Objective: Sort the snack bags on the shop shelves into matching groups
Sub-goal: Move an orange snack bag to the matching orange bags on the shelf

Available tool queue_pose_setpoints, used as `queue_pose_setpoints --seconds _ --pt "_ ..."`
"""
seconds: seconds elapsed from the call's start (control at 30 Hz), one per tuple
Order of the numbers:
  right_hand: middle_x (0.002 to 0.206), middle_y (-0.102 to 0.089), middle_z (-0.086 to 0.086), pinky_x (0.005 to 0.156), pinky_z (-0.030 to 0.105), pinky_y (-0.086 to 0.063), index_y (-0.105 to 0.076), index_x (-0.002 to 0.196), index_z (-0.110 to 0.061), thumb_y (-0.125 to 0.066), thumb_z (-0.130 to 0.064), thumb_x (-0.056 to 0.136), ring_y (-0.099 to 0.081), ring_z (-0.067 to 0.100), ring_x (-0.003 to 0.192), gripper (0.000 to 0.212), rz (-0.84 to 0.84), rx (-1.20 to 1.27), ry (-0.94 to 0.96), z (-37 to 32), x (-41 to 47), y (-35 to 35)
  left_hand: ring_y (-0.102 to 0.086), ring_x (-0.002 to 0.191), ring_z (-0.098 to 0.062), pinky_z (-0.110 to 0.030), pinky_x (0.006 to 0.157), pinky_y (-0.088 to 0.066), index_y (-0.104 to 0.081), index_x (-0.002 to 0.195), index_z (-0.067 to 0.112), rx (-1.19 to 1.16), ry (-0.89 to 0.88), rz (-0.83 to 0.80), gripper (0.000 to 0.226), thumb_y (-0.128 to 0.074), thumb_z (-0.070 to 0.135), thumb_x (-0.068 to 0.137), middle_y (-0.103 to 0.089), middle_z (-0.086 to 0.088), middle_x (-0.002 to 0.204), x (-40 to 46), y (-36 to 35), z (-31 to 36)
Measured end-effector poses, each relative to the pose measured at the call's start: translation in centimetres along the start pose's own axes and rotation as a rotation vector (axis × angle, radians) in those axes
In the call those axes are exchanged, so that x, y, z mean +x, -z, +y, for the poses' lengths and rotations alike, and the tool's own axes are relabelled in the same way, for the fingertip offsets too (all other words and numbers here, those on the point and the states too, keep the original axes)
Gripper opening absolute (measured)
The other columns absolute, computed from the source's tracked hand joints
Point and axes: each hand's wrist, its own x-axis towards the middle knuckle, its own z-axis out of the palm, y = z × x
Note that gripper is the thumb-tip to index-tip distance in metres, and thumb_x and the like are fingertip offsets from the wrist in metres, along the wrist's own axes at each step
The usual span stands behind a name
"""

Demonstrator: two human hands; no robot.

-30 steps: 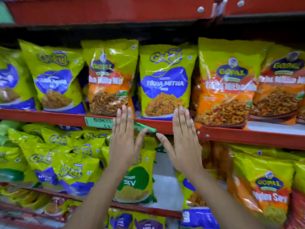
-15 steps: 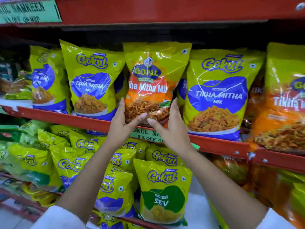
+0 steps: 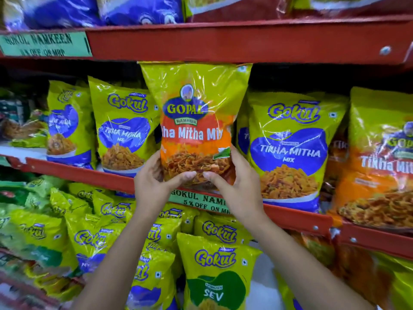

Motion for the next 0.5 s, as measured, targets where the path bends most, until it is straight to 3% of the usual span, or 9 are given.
queue_pose_setpoints --seconds 0.1,0.33,0.5 --pt "0.136 -0.062 -0.004 0.104 0.026 -0.045 -0.047 0.143 -0.019 -0.079 -0.033 0.076 -0.057 0.007 0.124 0.076 -0.034 0.03 -0.016 -0.6 -1.3 2.7 -0.071 0.097 -0.012 -0.028 0.082 -0.056 -0.068 0.107 0.028 0.014 0.012 0.027 0.059 -0.092 0.033 0.053 -0.076 0.005 0.1 -2.5 -0.9 1.9" --pt "0.13 -0.061 -0.014 0.102 0.014 -0.042 -0.052 0.139 -0.019 -0.082 -0.03 0.074 -0.054 -0.007 0.118 0.072 -0.101 0.079 -0.115 0.8 -8.5 12.0 -0.068 0.078 0.009 -0.009 0.07 -0.052 -0.066 0.091 0.034 -0.011 0.1 0.026 0.049 -0.087 0.023 0.049 -0.073 0.031 0.081 -12.5 -7.0 6.5" --pt "0.139 -0.06 -0.006 0.107 0.041 -0.047 -0.049 0.142 -0.022 -0.077 -0.057 0.067 -0.054 0.008 0.131 0.088 -0.125 0.096 -0.268 4.0 -15.0 19.8 -0.07 0.086 0.006 -0.026 0.08 -0.058 -0.067 0.088 0.049 0.074 0.168 -0.031 0.05 -0.09 0.044 0.045 -0.073 0.032 0.086 -20.0 -12.6 8.2"
